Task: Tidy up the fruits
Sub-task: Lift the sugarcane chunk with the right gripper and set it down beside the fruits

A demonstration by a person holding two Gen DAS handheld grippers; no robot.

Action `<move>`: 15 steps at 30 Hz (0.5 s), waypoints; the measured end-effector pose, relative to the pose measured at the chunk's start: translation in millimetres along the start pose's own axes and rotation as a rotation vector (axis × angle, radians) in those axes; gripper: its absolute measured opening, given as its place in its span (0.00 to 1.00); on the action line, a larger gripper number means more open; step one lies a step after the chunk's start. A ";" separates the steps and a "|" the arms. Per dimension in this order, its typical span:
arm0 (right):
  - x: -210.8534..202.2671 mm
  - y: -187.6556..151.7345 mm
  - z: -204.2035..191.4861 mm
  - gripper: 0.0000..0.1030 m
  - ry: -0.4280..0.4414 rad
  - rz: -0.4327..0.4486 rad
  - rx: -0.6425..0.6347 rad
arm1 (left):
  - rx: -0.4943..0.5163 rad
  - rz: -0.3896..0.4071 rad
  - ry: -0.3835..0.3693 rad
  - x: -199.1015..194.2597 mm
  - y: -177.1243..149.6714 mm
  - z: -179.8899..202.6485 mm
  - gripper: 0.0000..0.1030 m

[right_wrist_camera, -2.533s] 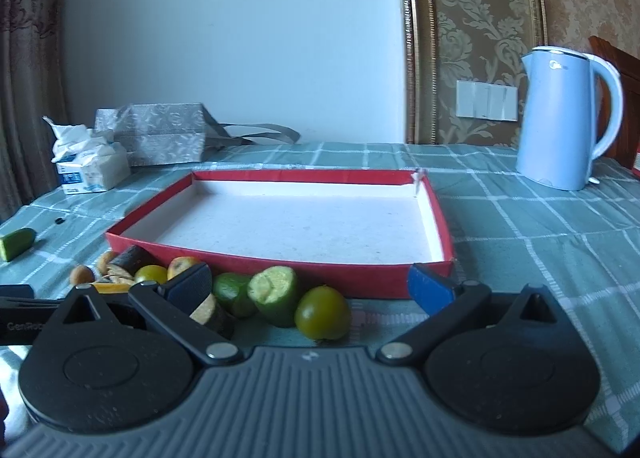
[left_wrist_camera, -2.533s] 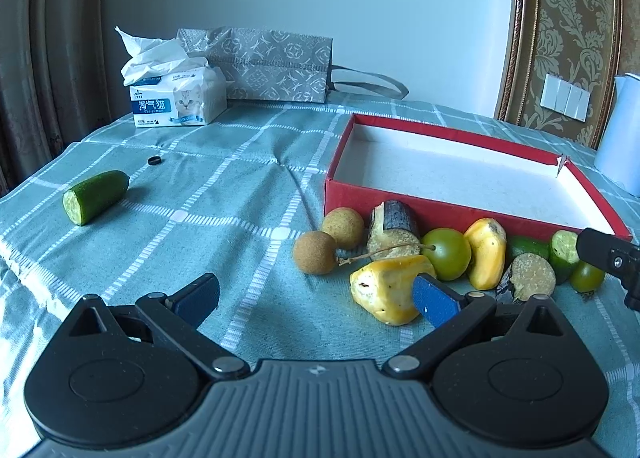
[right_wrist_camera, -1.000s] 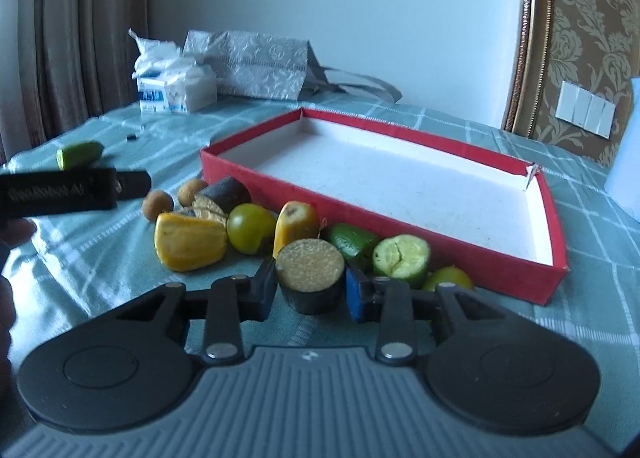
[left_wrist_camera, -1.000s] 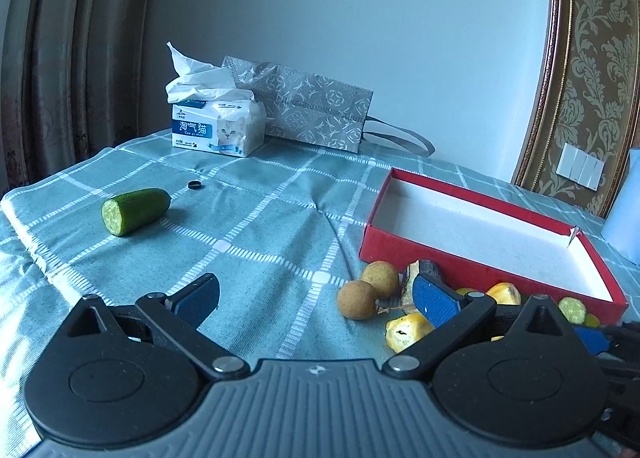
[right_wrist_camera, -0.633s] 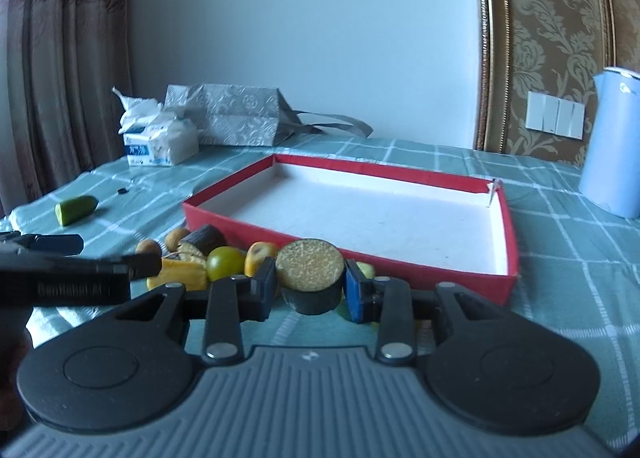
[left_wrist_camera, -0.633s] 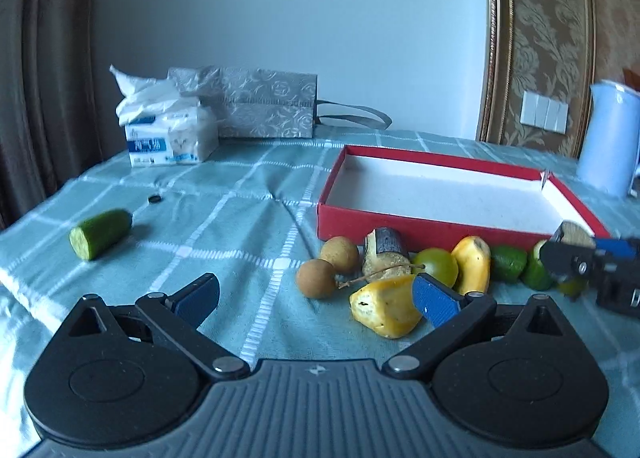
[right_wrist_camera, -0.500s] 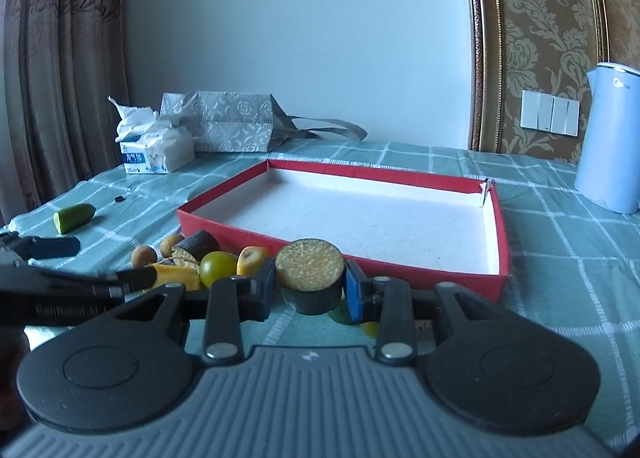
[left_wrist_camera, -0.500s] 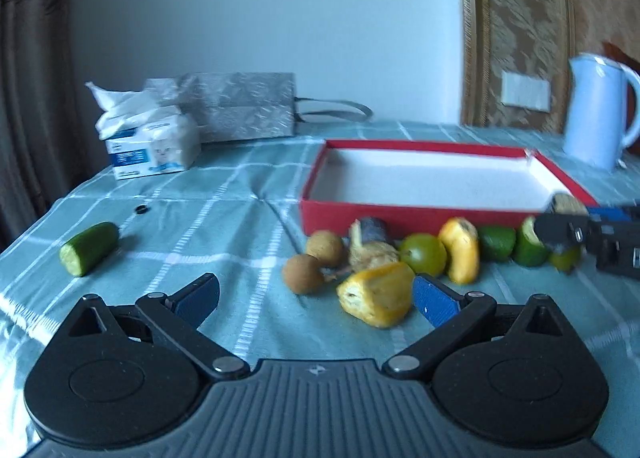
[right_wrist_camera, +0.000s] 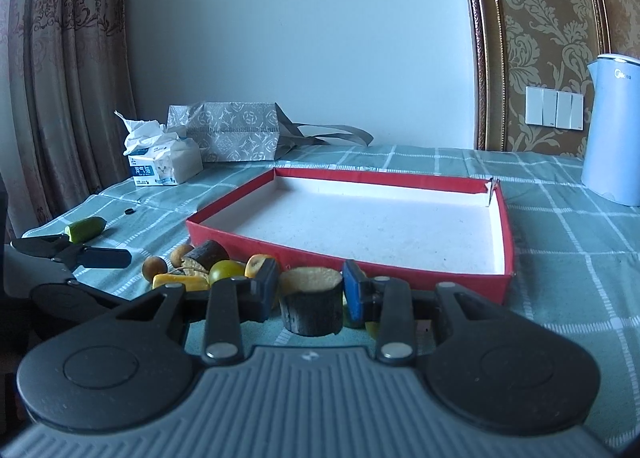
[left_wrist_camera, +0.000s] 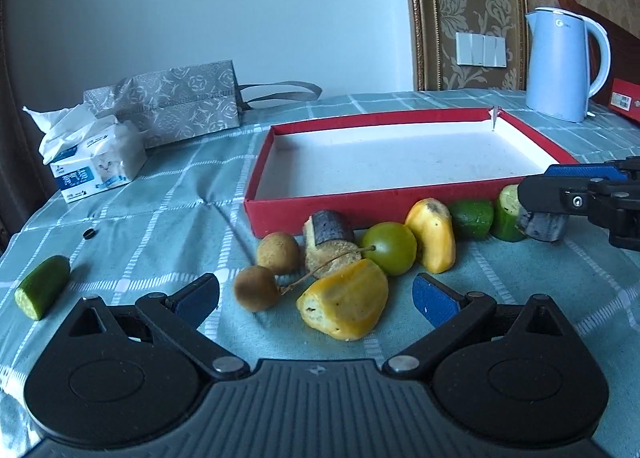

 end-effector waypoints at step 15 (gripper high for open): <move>-1.6 0.0 6.0 0.32 -0.019 0.007 0.033 | 0.054 0.026 -0.053 -2.1 0.5 9.7 1.00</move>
Point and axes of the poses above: each gripper's, at about its wrist camera, not at the fingertips, and x roughly the way its jaws point, z to its right, y to its top, the point moved 6 cm from there along x, roughly the way its jaws point, and after that the axes turned 10 degrees about y, right-handed, at the moved point
